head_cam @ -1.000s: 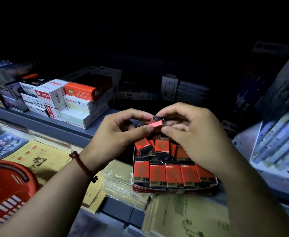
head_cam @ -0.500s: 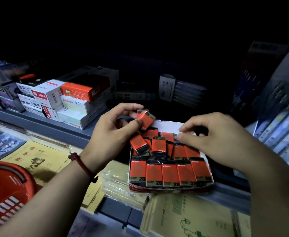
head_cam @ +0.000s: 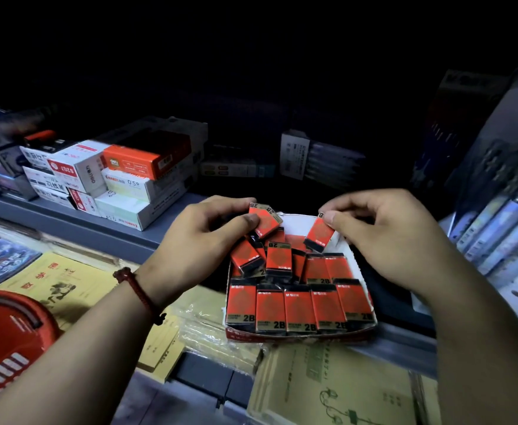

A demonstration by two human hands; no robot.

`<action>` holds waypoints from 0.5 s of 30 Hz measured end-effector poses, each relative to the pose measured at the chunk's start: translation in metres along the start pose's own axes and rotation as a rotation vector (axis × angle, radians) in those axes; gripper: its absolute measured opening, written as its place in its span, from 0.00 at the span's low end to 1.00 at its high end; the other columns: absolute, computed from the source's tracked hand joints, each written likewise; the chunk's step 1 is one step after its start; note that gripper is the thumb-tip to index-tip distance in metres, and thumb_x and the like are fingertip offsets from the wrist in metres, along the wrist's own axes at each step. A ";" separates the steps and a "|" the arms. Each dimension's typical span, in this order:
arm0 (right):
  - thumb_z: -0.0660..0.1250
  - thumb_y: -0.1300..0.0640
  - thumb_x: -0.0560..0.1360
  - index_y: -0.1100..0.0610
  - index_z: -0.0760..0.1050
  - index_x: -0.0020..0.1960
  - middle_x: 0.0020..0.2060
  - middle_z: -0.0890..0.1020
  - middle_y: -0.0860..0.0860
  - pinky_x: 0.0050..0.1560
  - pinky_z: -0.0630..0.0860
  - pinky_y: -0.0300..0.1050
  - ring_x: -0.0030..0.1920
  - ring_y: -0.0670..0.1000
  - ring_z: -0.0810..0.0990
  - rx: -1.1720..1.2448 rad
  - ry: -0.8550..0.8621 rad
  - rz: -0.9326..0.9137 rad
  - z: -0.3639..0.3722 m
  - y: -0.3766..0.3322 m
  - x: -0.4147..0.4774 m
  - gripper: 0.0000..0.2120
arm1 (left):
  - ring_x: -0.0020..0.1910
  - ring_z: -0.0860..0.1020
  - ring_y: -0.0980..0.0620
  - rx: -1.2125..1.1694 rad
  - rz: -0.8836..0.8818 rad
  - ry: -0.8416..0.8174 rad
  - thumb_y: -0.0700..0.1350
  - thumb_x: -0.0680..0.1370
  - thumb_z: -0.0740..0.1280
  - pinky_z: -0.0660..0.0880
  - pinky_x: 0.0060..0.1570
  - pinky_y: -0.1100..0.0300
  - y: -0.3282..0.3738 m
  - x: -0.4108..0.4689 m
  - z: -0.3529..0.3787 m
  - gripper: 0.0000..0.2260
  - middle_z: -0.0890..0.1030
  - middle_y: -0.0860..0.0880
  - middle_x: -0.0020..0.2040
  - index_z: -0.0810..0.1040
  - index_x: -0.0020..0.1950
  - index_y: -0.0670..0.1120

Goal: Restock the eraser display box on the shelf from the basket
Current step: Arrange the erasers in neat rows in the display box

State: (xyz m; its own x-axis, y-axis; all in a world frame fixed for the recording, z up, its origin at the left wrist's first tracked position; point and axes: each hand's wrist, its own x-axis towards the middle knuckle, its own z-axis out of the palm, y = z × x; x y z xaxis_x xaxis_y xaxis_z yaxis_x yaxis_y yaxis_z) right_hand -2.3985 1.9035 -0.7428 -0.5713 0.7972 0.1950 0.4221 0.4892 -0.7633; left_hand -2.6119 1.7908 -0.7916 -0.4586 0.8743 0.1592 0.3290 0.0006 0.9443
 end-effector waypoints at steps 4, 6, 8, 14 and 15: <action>0.69 0.57 0.80 0.47 0.84 0.44 0.39 0.86 0.42 0.43 0.77 0.39 0.39 0.47 0.83 0.028 0.017 0.007 -0.001 -0.001 -0.002 0.09 | 0.56 0.84 0.55 -0.005 -0.013 -0.003 0.49 0.79 0.71 0.76 0.65 0.47 0.002 -0.003 0.000 0.13 0.86 0.56 0.56 0.82 0.64 0.53; 0.69 0.56 0.80 0.46 0.84 0.46 0.39 0.86 0.44 0.44 0.79 0.42 0.38 0.46 0.83 0.037 0.030 0.004 -0.003 0.000 -0.003 0.08 | 0.54 0.84 0.52 -0.006 -0.004 0.006 0.49 0.79 0.70 0.78 0.63 0.47 0.002 -0.004 -0.001 0.15 0.86 0.55 0.54 0.80 0.67 0.54; 0.68 0.55 0.81 0.46 0.84 0.49 0.38 0.85 0.44 0.44 0.79 0.42 0.37 0.44 0.83 0.032 0.026 -0.007 -0.004 0.000 -0.006 0.08 | 0.53 0.85 0.51 -0.012 -0.009 0.000 0.50 0.79 0.70 0.78 0.61 0.47 0.003 -0.004 -0.001 0.16 0.86 0.54 0.54 0.80 0.68 0.53; 0.67 0.57 0.81 0.45 0.83 0.50 0.37 0.85 0.47 0.44 0.79 0.46 0.37 0.43 0.83 0.004 0.007 -0.044 -0.012 0.002 -0.012 0.09 | 0.51 0.86 0.48 -0.034 -0.042 -0.005 0.48 0.79 0.70 0.79 0.58 0.50 0.005 -0.004 0.001 0.15 0.87 0.52 0.52 0.80 0.67 0.52; 0.66 0.57 0.81 0.44 0.83 0.50 0.37 0.84 0.46 0.43 0.77 0.44 0.37 0.43 0.83 -0.006 -0.007 -0.051 -0.014 0.002 -0.014 0.10 | 0.51 0.86 0.49 -0.035 -0.043 -0.004 0.48 0.79 0.70 0.79 0.58 0.50 0.005 -0.004 0.001 0.15 0.87 0.53 0.53 0.81 0.66 0.52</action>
State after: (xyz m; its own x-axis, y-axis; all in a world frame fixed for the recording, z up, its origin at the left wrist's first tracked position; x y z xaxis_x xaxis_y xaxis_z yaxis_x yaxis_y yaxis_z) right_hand -2.3804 1.8981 -0.7382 -0.5971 0.7688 0.2290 0.3966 0.5310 -0.7488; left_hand -2.6075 1.7877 -0.7879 -0.4688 0.8755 0.1170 0.2801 0.0218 0.9597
